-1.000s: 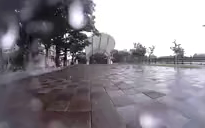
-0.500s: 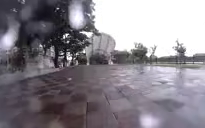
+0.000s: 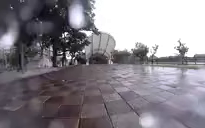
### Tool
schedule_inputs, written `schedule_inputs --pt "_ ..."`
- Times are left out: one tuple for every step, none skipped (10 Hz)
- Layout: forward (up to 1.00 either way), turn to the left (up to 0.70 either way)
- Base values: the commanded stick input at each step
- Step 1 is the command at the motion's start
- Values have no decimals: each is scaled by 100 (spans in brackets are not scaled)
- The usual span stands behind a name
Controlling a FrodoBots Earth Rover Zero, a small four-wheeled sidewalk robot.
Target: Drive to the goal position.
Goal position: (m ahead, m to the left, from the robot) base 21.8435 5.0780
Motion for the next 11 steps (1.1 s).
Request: schedule_inputs --pt "100 0" --pt "100 0" --pt "100 0" --pt "100 0" --pt "100 0" --pt "100 0" --pt "100 0" --pt "100 0" --pt "100 0" --pt "100 0" --pt "100 0"
